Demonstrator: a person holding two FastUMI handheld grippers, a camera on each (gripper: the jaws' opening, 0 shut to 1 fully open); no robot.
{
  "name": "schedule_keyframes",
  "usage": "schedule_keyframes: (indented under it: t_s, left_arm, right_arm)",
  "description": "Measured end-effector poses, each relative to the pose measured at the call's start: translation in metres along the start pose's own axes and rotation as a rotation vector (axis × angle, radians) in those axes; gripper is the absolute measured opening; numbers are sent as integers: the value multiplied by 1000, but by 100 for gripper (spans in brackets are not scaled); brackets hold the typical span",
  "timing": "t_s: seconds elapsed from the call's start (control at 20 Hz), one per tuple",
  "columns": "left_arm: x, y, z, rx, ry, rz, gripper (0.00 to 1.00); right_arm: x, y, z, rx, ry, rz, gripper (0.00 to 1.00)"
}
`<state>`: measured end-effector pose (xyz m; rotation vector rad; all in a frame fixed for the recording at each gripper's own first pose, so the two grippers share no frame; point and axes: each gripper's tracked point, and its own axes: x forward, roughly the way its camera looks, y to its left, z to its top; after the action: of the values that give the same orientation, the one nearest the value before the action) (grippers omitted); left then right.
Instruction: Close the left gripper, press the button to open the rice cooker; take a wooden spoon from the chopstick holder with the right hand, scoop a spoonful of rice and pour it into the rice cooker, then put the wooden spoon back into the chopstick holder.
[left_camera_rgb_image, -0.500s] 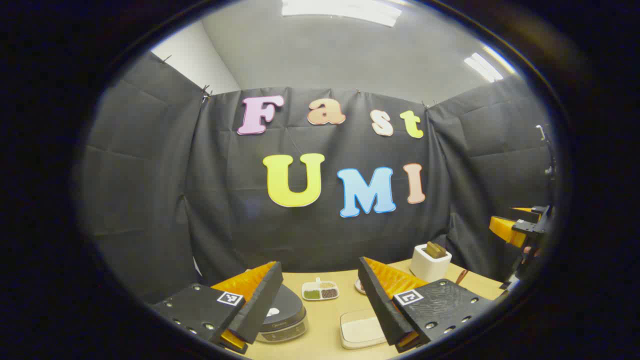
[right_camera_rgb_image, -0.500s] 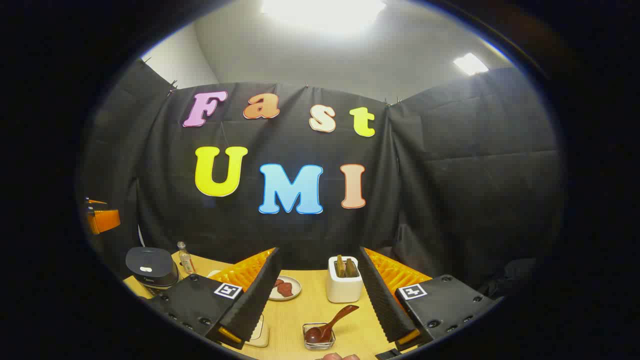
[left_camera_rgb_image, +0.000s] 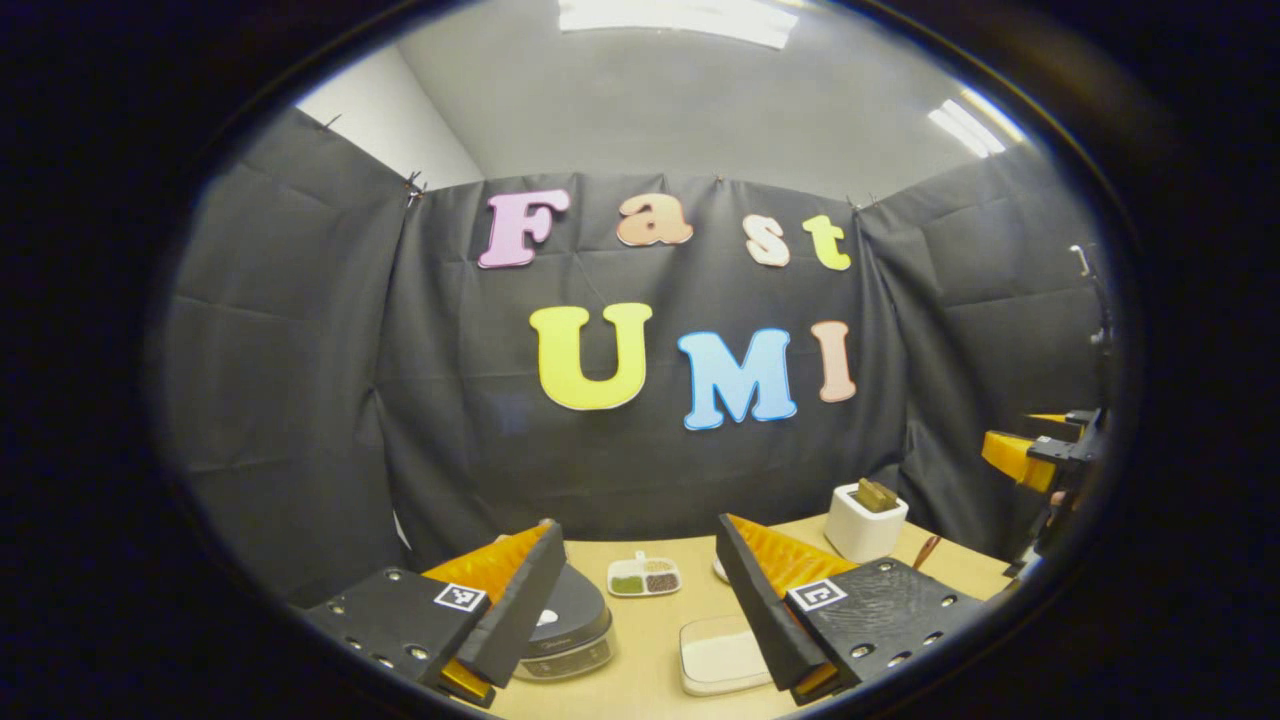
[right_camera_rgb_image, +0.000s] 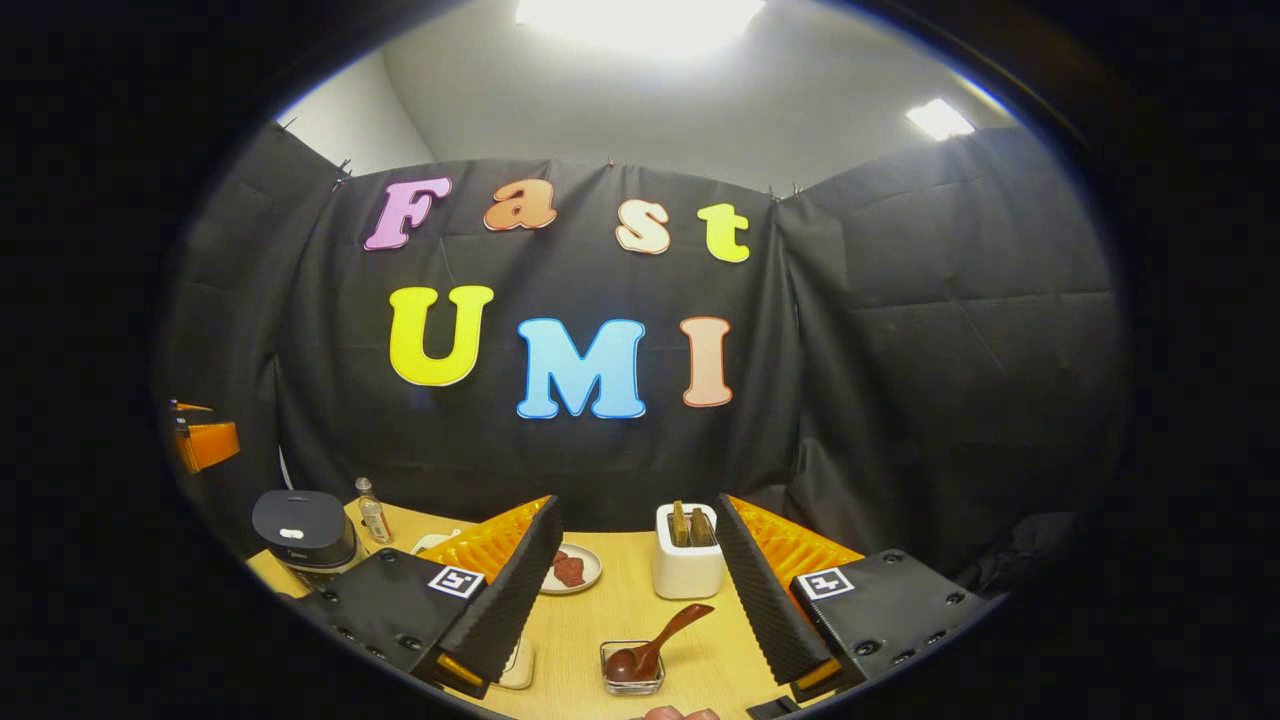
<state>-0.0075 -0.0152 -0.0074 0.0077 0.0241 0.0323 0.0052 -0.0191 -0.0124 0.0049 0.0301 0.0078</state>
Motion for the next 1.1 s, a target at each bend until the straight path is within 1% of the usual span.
schedule_keyframes:
  t_s: [0.15, 0.25, 0.35, 0.45, 0.6, 0.7, 0.75, 0.8, 0.9, 1.0, 1.1]
  left_arm:
    - [-2, -18, 0, -2, 22, 14, 92]
    - [-3, -27, 4, -1, 31, 44, 92]
    - [-4, -37, 9, -18, 40, 71, 92]
    - [-8, -45, 17, -33, 26, 99, 92]
    - [-17, -50, 11, -65, 48, 161, 92]
    - [-24, -55, 9, -94, 55, 186, 92]
    - [-26, -55, 6, -104, 70, 208, 92]
    - [-31, -51, -1, -117, 92, 227, 92]
    - [-32, -45, -5, -141, 113, 240, 92]
    - [-31, -26, -6, -151, 121, 264, 92]
    - [-24, -6, -9, -160, 140, 278, 92]
  right_arm:
    - [9, -12, -2, 11, 15, 19, 98]
    - [17, -18, -1, 5, 25, 46, 98]
    - [25, -31, 5, -20, 9, 67, 97]
    - [33, -39, 6, -37, -4, 102, 97]
    - [42, -44, -8, -14, 27, 179, 97]
    - [46, -48, -5, -36, -7, 209, 98]
    - [48, -50, -4, -50, -22, 222, 97]
    - [50, -48, -10, -54, -14, 237, 97]
    - [50, -43, -21, -30, 24, 262, 98]
    - [50, -41, -22, -10, 34, 258, 97]
    - [50, -40, -27, -20, 50, 241, 97]
